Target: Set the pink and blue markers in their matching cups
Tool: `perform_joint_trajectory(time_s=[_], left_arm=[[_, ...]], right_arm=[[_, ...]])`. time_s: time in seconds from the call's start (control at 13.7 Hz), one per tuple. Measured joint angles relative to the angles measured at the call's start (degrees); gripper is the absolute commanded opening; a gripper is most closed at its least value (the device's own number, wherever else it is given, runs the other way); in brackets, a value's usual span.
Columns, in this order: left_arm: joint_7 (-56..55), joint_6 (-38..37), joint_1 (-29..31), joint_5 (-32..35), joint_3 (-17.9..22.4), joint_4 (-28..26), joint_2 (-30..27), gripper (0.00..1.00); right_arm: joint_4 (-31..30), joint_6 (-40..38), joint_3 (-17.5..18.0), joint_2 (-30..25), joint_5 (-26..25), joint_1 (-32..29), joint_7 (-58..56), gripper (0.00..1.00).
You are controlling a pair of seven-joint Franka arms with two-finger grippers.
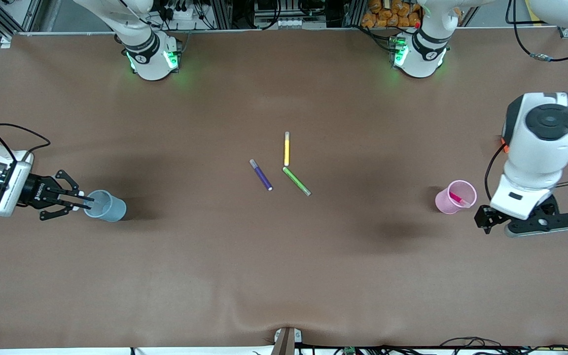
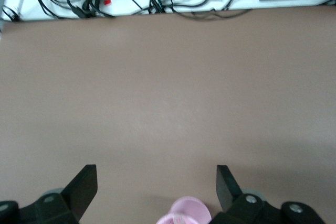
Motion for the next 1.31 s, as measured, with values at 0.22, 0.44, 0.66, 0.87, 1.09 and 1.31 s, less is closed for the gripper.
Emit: perform_joint_trajectory(time_s=[0.22,0.44,0.66,0.87,1.09,1.31], left_arm=[[5.53,-9.32,0.09,-9.52,0.01,5.11,-0.19,1.00],[8.01,-14.11,0.13,-15.67,0.01,6.84,-1.35,1.00],[8.10,-18.76,0.13,-17.79,-0.11,7.43,-3.21,1.00],[8.11,-23.14,0.08,-19.47,-0.21,9.83,-3.96,1.00],[8.11,-26.02,0.07,-19.73,-0.25,12.38,-3.98,1.00],[8.39,-30.18,0.07,-19.74,-0.37,15.16,-4.34,1.00]], right_arm=[[0.00,-0.54,0.00,2.66,1.33,-1.11,-4.89,0.00],[0.00,-0.66,0.00,4.10,1.37,-1.70,-8.05,0.00],[0.00,-0.66,0.00,5.46,1.37,-2.32,-11.18,0.00],[0.00,-0.67,-0.01,6.20,1.37,-3.09,-12.67,1.00],[0.04,-0.83,0.03,6.29,1.37,-3.46,-12.84,1.00],[0.20,-0.83,0.28,6.24,1.32,-3.46,-12.58,1.00]])
